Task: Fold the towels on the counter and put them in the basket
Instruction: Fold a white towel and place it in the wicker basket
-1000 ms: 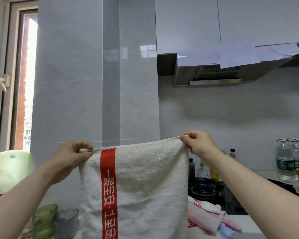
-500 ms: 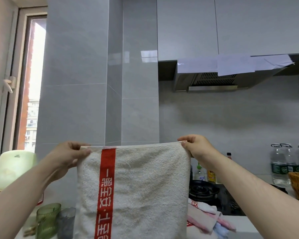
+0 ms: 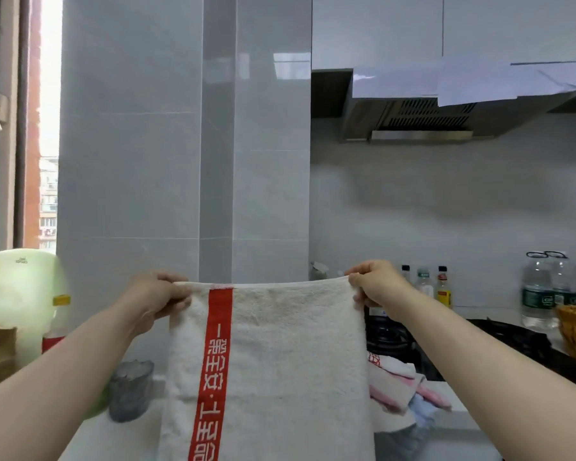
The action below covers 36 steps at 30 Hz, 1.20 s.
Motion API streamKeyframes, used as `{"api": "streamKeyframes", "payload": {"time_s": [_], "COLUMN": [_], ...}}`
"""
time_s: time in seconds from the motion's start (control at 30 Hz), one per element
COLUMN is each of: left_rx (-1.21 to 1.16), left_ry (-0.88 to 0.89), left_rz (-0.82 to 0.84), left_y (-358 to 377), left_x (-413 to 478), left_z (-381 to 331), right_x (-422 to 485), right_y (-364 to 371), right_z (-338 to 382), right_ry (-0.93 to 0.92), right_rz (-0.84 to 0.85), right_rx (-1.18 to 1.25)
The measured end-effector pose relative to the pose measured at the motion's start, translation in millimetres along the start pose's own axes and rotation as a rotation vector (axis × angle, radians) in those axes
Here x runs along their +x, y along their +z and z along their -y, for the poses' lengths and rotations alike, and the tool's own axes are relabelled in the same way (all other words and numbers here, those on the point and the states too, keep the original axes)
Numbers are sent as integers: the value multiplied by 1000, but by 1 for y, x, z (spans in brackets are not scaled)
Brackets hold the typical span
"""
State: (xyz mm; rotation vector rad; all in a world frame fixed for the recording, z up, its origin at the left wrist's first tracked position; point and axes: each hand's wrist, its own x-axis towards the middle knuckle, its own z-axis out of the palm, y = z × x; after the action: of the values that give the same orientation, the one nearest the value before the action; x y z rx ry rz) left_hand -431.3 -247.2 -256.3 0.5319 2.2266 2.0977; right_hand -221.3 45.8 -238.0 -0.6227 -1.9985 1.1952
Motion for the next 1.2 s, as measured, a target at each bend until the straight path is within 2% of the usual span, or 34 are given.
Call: {"api": "streamKeyframes", "payload": {"time_s": [0.13, 0.33, 0.4, 0.53, 0.6, 0.67, 0.73, 0.8, 0.87, 0.97, 1.07, 1.2], "left_rx": [25, 170, 230, 253, 340, 572, 870, 1059, 1148, 1198, 1191, 1057], "left_ry": [46, 105, 140, 127, 212, 342, 420, 455, 399, 324, 316, 220], "left_rz": [-70, -60, -72, -97, -132, -21, 172, 343, 480, 580, 594, 557], "left_y": [38, 85, 99, 121, 131, 138, 145, 150, 152, 151, 152, 141], "left_x": [20, 48, 60, 82, 87, 87, 86, 88, 93, 101, 97, 70], "left_z": [56, 142, 163, 195, 209, 220, 231, 244, 255, 264, 260, 238], "right_x": [18, 41, 53, 81, 92, 94, 81, 63, 51, 54, 57, 43], "right_y": [36, 79, 90, 107, 115, 123, 140, 158, 171, 175, 175, 162], "right_z": [-54, -138, -162, -202, -216, -227, -236, -237, -239, -249, -255, -239], "right_ry": [211, 331, 342, 288, 216, 5, -305, -543, -540, -355, -297, -315], "right_rz": [-2, -59, -71, -91, -81, -41, 116, 301, 461, 612, 679, 623], "right_rx": [236, 309, 329, 220, 159, -130, -554, -859, -1006, -1036, -963, -754]}}
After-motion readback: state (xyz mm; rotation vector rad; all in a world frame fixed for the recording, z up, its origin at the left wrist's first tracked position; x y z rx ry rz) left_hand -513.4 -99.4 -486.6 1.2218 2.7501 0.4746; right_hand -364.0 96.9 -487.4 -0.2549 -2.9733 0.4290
